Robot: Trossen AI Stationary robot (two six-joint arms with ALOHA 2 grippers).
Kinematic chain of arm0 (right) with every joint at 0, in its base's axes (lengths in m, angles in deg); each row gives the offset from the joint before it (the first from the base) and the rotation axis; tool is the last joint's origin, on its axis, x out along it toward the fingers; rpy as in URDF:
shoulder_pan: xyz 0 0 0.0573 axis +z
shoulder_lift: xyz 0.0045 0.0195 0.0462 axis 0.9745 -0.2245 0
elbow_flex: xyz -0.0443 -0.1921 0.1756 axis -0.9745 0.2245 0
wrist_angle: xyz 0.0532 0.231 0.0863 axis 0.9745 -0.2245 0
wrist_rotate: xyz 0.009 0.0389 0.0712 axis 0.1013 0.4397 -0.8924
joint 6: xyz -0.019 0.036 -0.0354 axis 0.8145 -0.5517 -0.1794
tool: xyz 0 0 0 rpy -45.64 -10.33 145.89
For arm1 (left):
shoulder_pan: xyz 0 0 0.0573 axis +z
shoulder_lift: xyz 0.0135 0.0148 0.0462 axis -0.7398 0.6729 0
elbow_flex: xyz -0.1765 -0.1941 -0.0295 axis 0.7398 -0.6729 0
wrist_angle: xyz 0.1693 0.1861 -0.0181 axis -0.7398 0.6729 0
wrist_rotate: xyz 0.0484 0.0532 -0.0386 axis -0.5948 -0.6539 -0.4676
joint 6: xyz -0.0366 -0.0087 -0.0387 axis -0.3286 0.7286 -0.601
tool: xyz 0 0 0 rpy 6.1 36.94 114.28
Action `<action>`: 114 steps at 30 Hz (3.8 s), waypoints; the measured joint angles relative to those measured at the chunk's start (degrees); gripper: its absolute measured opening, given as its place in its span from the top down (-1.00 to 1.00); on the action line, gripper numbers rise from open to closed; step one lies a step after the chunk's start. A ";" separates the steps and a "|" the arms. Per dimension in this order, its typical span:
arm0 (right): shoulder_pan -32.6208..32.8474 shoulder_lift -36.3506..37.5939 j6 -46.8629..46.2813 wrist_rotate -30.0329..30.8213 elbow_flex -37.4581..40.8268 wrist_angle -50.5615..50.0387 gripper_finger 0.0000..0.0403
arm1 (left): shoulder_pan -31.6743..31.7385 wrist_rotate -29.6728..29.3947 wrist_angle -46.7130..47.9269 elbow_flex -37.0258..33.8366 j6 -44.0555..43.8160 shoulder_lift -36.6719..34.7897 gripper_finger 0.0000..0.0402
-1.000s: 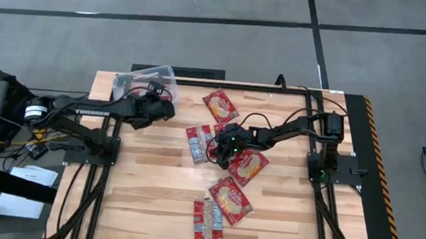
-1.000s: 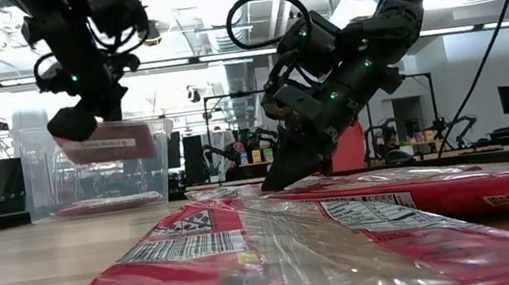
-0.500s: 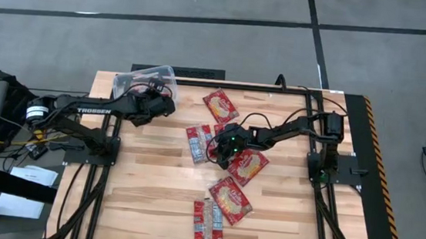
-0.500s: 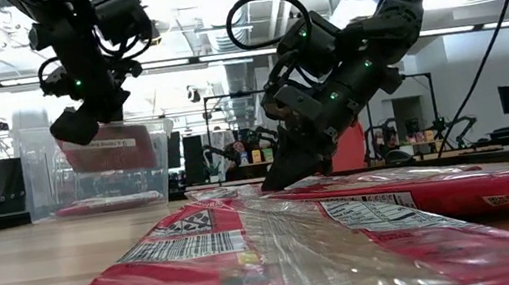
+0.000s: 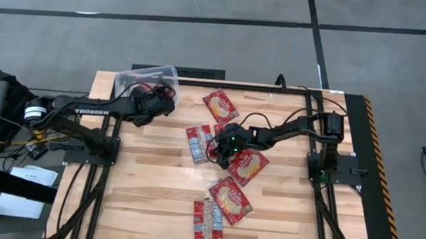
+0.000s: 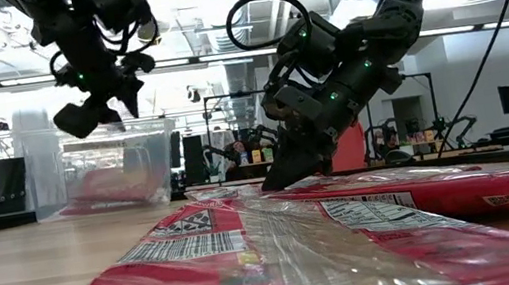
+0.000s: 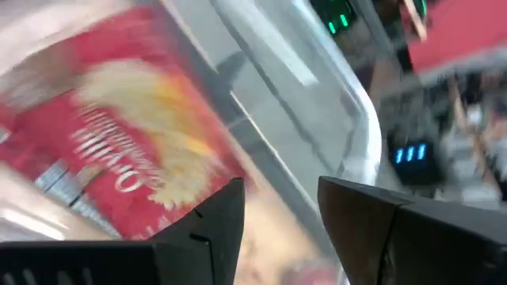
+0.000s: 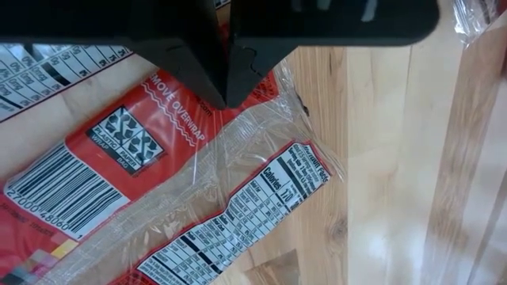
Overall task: Sort popcorn bags into baskets
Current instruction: Put the red popcorn bag into the transparent bin
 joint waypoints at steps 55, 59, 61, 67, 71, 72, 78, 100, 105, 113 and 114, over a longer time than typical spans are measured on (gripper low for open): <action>2.19 5.90 -1.61 6.51 0.04 -7.25 0.91 | -21.81 26.77 -36.44 -1.99 -0.39 30.89 -0.53; 3.00 5.90 -0.93 6.34 0.04 -5.92 0.93 | -21.04 25.28 -36.57 -2.03 0.01 30.97 -0.44; 3.22 5.88 -0.11 6.29 0.04 -5.13 0.91 | -21.03 24.81 -36.49 -2.06 0.14 31.04 -0.37; 3.10 2.56 -0.16 3.51 -0.05 -0.60 0.88 | -20.92 24.86 -36.24 -2.10 0.62 31.04 -0.07; 3.41 2.61 -0.10 2.95 -0.09 -0.83 0.92 | -20.92 24.90 -35.54 -2.08 0.67 31.04 0.24; 3.50 3.27 0.53 2.97 -0.01 -1.32 0.92 | -20.92 24.97 -35.17 -2.08 0.66 31.04 0.32; 3.30 9.56 3.04 3.11 -0.02 -3.12 0.89 | -20.96 25.74 -37.60 -1.85 2.69 33.57 0.85; 2.64 19.86 6.12 11.07 0.04 -19.58 0.90 | -20.85 29.64 -34.91 1.11 18.28 19.11 1.00; 2.32 21.18 7.56 11.10 0.00 -20.39 0.93 | -20.85 30.83 -29.04 1.59 20.05 12.98 1.00; 0.88 21.81 7.76 12.33 0.04 -22.06 0.84 | -20.55 33.98 -24.03 1.77 23.01 3.77 1.00; 0.70 21.80 8.02 12.31 0.04 -21.93 0.84 | -20.55 34.08 -23.85 1.80 23.49 3.26 1.00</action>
